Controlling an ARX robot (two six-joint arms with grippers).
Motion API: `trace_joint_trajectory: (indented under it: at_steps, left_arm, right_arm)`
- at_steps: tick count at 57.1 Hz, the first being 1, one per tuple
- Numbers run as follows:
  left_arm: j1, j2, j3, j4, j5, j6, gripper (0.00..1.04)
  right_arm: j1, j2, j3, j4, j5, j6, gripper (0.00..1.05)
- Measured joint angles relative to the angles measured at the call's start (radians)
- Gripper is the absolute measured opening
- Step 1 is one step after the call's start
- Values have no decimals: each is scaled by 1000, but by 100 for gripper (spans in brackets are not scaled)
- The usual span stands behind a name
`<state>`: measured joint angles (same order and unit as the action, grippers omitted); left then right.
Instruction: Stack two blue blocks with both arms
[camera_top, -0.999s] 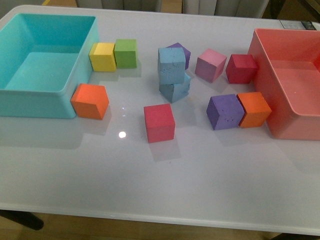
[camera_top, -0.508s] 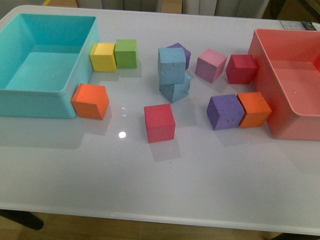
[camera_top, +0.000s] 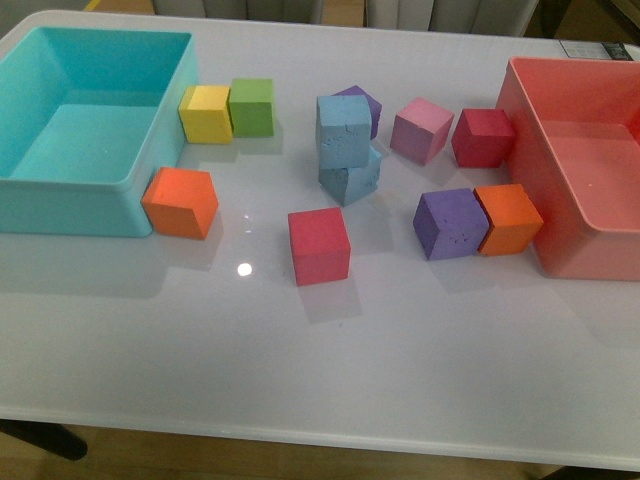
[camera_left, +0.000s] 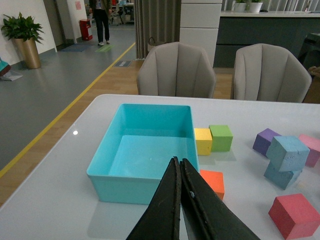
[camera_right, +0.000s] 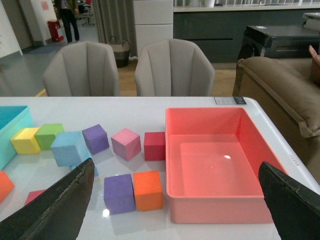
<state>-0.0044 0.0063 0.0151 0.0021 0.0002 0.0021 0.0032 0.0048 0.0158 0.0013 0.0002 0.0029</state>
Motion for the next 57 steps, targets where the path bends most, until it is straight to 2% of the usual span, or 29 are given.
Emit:
trace_joint_trajectory:
  at_steps: [4,27,33,57]
  left_arm:
    - [0,0,0,0,0,-1,3]
    - [0,0,0,0,0,0,80]
    - [0,0,0,0,0,0,97]
    - [0,0,0,0,0,0,96]
  right_arm:
    - [0,0,0,0,0,0,96]
    - [0,0,0,0,0,0,96]
    - [0,0,0,0,0,0,96]
    - [0,0,0,0,0,0,96]
